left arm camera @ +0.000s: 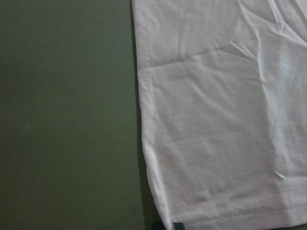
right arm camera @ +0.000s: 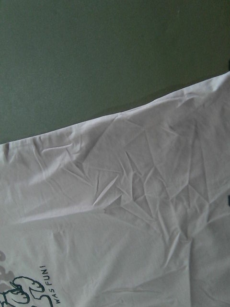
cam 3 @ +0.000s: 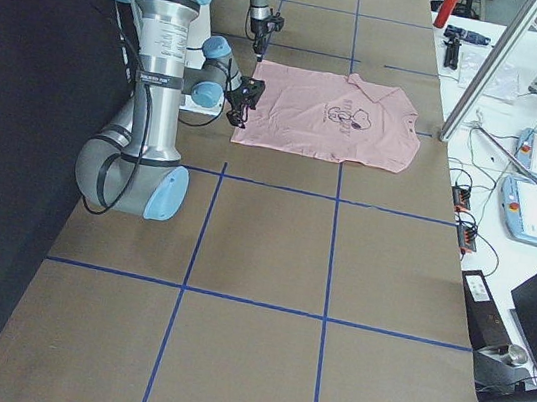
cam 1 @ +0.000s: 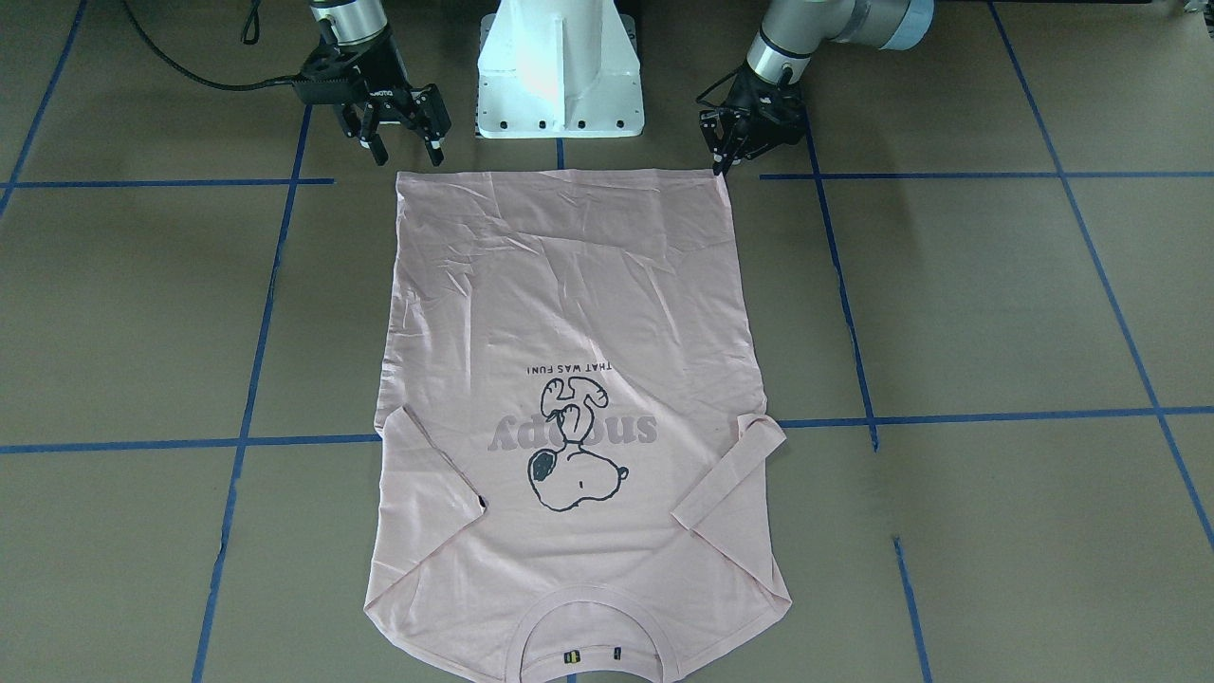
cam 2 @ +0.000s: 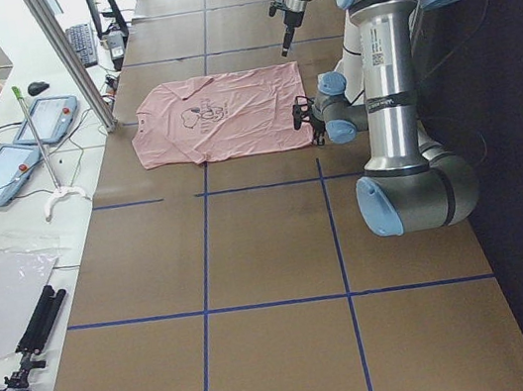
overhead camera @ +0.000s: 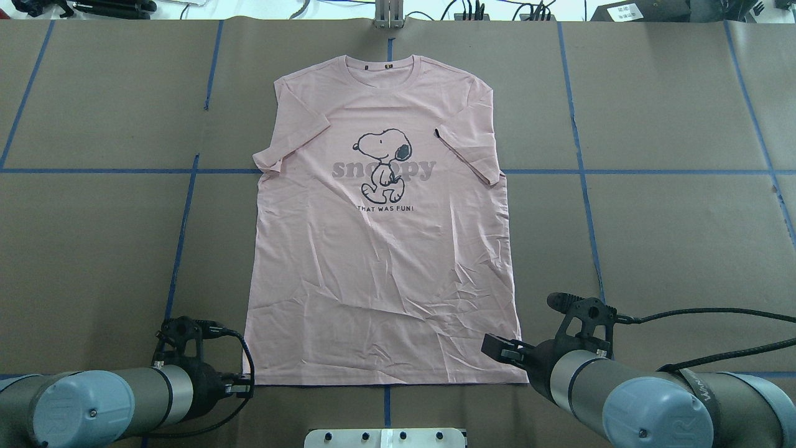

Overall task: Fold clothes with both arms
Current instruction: 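Grasp the hem corners with both grippers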

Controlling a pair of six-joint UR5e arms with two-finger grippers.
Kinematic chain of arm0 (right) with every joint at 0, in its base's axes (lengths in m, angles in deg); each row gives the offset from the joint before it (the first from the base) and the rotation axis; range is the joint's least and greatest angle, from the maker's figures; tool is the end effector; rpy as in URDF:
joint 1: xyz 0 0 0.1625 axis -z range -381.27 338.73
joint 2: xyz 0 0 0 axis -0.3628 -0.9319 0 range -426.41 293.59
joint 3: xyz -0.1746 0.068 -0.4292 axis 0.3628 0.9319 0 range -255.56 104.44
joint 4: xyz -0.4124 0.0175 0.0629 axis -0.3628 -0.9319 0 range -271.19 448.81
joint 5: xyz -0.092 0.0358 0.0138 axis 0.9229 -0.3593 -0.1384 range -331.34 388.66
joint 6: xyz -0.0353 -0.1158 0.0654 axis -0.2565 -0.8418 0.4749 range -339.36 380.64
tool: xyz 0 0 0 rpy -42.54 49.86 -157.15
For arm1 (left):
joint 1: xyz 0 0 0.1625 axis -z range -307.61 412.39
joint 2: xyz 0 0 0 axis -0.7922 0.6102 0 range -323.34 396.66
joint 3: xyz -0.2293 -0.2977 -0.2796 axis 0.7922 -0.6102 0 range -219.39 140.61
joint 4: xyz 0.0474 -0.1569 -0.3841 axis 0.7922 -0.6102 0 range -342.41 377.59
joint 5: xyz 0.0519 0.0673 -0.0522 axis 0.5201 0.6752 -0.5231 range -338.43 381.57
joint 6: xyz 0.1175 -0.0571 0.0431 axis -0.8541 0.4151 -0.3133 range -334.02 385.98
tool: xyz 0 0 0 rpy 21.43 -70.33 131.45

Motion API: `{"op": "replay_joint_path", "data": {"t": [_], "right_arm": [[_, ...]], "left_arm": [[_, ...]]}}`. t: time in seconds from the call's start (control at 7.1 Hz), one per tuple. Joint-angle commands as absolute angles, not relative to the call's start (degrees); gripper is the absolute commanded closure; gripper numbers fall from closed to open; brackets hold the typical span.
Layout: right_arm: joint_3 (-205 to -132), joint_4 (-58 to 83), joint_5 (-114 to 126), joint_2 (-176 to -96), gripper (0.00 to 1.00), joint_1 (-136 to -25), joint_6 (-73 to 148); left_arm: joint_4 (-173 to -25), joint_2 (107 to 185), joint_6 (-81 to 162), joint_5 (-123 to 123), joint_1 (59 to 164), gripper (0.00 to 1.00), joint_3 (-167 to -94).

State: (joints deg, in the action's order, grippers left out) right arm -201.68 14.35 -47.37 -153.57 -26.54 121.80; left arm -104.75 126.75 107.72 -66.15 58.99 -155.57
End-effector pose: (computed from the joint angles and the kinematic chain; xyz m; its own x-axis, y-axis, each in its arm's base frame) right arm -0.4801 -0.2115 0.3778 0.5121 0.2358 0.8259 -0.3915 0.9200 -0.0199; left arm 0.5056 -0.1982 0.4422 0.5333 0.0829 -0.8418 0.0726 0.9870 0.1432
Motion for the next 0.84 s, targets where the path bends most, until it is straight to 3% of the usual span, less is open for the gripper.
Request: {"op": "replay_joint_path", "data": {"t": [0.0,0.14,0.28,0.7], "right_arm": [[-201.5,14.3,-47.4,-153.6,0.10,-26.5,121.8],[-201.2,14.0,-47.4,-153.9,0.12,-26.0,122.0],[-200.8,13.8,-47.0,-154.4,0.24,-25.3,123.5],[-196.5,13.0,-41.1,-154.2,0.28,-20.1,127.4]], "left_arm": [[-104.8,126.7,107.7,-66.1,59.0,0.99,-155.6],[-104.8,126.7,107.7,-66.1,59.0,1.00,-155.9],[-104.8,126.8,107.7,-66.1,59.0,1.00,-156.1],[-104.8,127.1,107.7,-66.2,59.0,1.00,-156.5]]}}
